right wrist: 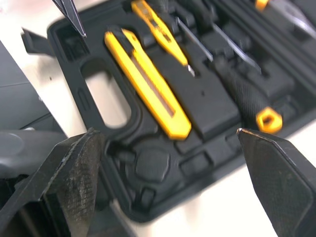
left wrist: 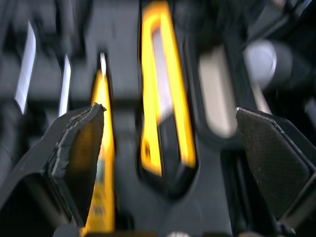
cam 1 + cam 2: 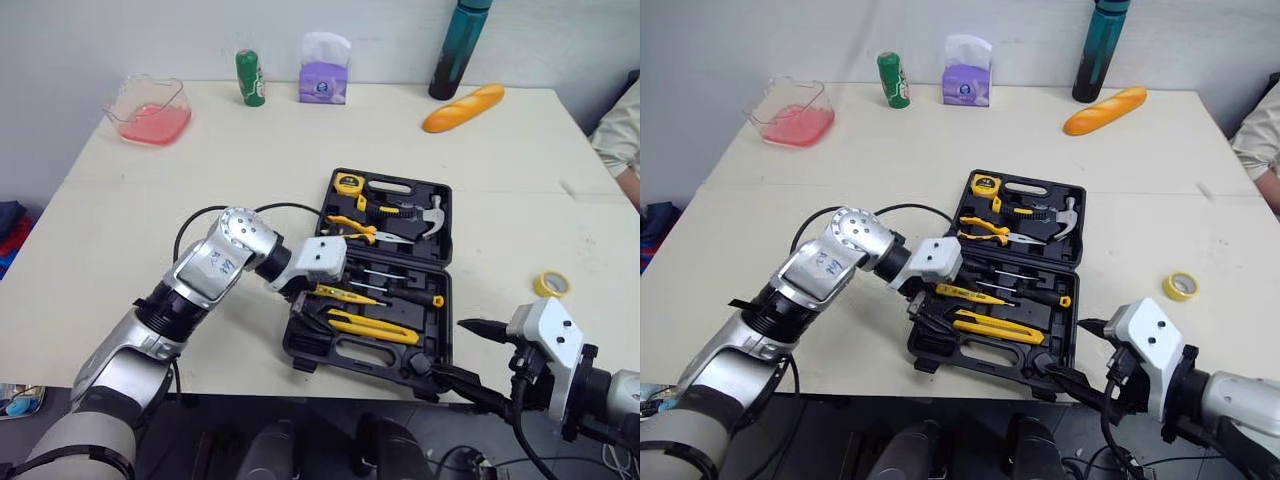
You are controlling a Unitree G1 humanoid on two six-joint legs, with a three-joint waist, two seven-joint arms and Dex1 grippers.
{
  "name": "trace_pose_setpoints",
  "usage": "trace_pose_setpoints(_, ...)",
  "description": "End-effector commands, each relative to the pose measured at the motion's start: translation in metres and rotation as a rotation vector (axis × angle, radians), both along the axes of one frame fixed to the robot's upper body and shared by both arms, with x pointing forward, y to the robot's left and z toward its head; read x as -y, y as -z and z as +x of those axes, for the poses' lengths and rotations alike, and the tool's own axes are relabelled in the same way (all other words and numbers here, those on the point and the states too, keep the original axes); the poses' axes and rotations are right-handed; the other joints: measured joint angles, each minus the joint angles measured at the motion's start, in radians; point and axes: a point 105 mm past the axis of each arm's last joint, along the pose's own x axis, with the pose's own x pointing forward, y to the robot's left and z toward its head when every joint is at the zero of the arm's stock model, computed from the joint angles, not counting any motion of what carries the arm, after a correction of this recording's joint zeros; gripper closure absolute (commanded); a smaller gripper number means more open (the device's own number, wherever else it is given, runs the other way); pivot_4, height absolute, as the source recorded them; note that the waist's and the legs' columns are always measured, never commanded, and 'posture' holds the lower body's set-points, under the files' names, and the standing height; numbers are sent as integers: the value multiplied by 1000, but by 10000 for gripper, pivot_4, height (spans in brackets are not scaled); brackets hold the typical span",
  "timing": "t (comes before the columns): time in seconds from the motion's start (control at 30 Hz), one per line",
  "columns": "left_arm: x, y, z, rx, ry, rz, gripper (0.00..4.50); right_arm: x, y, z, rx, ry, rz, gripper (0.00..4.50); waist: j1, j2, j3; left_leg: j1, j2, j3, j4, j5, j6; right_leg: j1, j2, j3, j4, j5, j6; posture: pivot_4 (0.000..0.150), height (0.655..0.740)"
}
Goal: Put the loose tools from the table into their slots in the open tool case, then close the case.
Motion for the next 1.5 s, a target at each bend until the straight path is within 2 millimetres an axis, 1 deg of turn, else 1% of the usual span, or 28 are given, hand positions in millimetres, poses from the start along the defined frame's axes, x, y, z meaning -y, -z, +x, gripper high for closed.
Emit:
trace_pose_setpoints(0.03,1,11,-1,12,57,-71,17053,-9,-4,-2,24,-45,10,0,-3,0,0,0,0,0,0,0,0,0,0,0,0,0,0,1500,7327)
trace_pose_setpoints(0.07,-3,23,2,19,57,-49,21766,-12,-3,-2,20,-56,16,0,-4,0,0,0,0,0,0,0,0,0,0,0,0,0,0,1500,7327)
trace_pose_setpoints(0.1,-5,31,3,12,53,-38,25361,-14,-3,-2,19,-66,21,0,-7,0,0,0,0,0,0,0,0,0,1,0,0,0,0,1500,7327)
trace_pose_setpoints(0.13,-7,35,5,-2,45,-35,29497,-16,-2,-2,19,-70,22,0,-10,0,0,1,0,1,0,0,0,0,1,0,1,0,0,1500,7327)
trace_pose_setpoints(0.2,-6,37,7,-18,31,-47,37647,-17,-2,0,23,-70,21,0,-10,0,0,1,1,2,0,0,0,-1,1,-2,2,0,0,1500,7327)
trace_pose_setpoints(0.23,-5,39,5,-27,40,-55,42952,-18,-2,1,26,-71,28,0,-9,0,0,1,1,2,0,0,0,-1,1,-3,1,0,0,1500,7327)
trace_pose_setpoints(0.27,-4,40,4,-33,48,-60,44567,-19,-3,2,28,-71,32,0,-6,0,0,1,0,1,0,0,0,-1,1,-3,1,0,0,1500,7327)
trace_pose_setpoints(0.37,-19,64,0,-45,72,62,44567,-21,-1,1,23,-73,38,0,-3,0,0,0,0,0,1,0,0,0,0,-3,0,0,0,1500,7327)
trace_pose_setpoints(0.47,-32,87,2,15,62,189,44567,-21,0,-1,20,-68,38,0,-5,-1,-1,1,0,0,0,0,0,0,0,-3,0,0,0,1500,7327)
trace_pose_setpoints(0.57,-34,95,7,58,18,237,44567,-20,1,-1,20,-60,36,0,-6,-1,-9,3,0,1,0,0,0,2,0,-4,1,0,0,1500,7327)
trace_pose_setpoints(0.63,-29,92,13,67,-36,218,44567,-20,3,0,19,-54,31,0,-6,-1,-10,7,0,0,0,-1,1,7,0,-2,0,0,-1,1500,7327)
trace_pose_setpoints(0.67,-27,91,15,69,-50,210,44567,-19,3,0,19,-53,30,0,-5,-1,-10,11,1,-1,0,-2,2,11,0,-1,-2,0,-1,1500,7327)
trace_pose_setpoints(0.7,-26,86,13,52,-44,181,44567,-18,3,0,20,-47,27,0,-4,-1,-11,16,1,-1,-1,-4,3,16,-1,0,-6,0,-1,1500,7327)
trace_pose_setpoints(0.73,-24,72,6,5,-25,109,44567,-15,3,0,27,-29,20,0,-3,-2,-11,17,1,-1,-1,-5,3,17,-2,0,-6,0,-1,1500,7327)
trace_pose_setpoints(0.77,-24,62,1,-28,-7,58,44567,-13,3,1,33,-15,15,0,-5,-2,-11,17,1,-1,-1,-9,9,17,-7,1,-6,0,-1,1500,7327)
trace_pose_setpoints(0.8,-27,51,-4,-82,-5,-1,44567,-8,2,3,46,13,14,0,-7,-2,-11,17,1,-1,-1,-9,9,16,-8,1,-6,0,-2,1500,7327)
trace_pose_setpoints(0.83,-29,44,-7,-117,-7,-33,44567,-4,1,3,54,32,14,0,-10,-2,-11,16,1,-1,-1,-8,5,15,-9,1,-5,-1,-2,1500,7327)
trace_pose_setpoints(0.9,-46,22,-8,-191,-93,-139,38364,20,-4,10,90,156,24,0,-19,-1,-10,15,2,-1,-1,-6,1,13,-8,-1,-1,-2,-3,1500,7327)
trace_pose_setpoints(0.93,-55,12,-6,-211,-157,-188,35301,36,-6,11,97,224,19,0,-20,-1,-10,13,3,-1,-2,-5,0,13,-7,-3,-1,-2,-3,1500,7327)
trace_pose_setpoints(0.97,-67,5,-2,-211,-234,-231,30936,54,-6,11,102,295,1,0,-20,-1,-9,13,3,-1,-2,-5,0,13,-7,-4,-1,-2,-3,1500,7327)
trace_pose_setpoints(1.07,-98,-1,16,-186,-492,-307,16592,100,-6,3,88,447,-34,0,-16,-1,-9,12,2,-2,-1,-5,0,14,-1,-5,-3,-2,-3,1500,7327)
trace_pose_setpoints(1.13,-134,-6,37,-166,-753,-387,7063,134,-6,-9,77,551,-56,0,-7,0,-9,14,2,-2,-1,-5,1,16,-1,-4,-4,-1,-2,1500,7327)
trace_pose_setpoints(1.17,-145,-7,43,-159,-832,-412,1306,145,-7,-13,75,578,-62,0,-6,-1,-8,15,2,-2,-1,-5,1,16,-1,-3,-4,-1,-2,1500,7327)
trace_pose_setpoints(1.2,-166,-4,51,-105,-963,-418,481,161,-8,-17,76,627,-61,0,-6,-1,-8,15,2,-2,-1,-6,1,16,-1,-2,-5,-1,-1,1500,7327)
trace_pose_setpoints(1.23,-186,1,54,-47,-1066,-408,481,174,-9,-20,80,668,-62,0,-7,-1,-8,15,2,-2,-2,-7,2,16,-1,0,-6,-1,-1,1500,7327)
trace_pose_setpoints(1.3,-217,8,55,51,-1211,-376,481,196,-8,-26,81,727,-73,0,-11,-1,-8,17,2,0,-3,-9,1,15,-6,3,-5,-1,-2,1500,7327)
trace_pose_setpoints(1.4,-247,13,46,43,-1314,-373,481,226,-8,-32,82,799,-103,0,-16,-1,-8,17,3,3,-6,-9,-1,12,-5,4,-3,-2,-2,1500,7327)
trace_pose_setpoints(1.5,-256,10,41,15,-1335,-403,481,244,-10,-32,88,827,-115,0,-18,0,-7,17,3,4,-6,-9,-1,12,-5,4,-2,-2,-2,1500,7327)
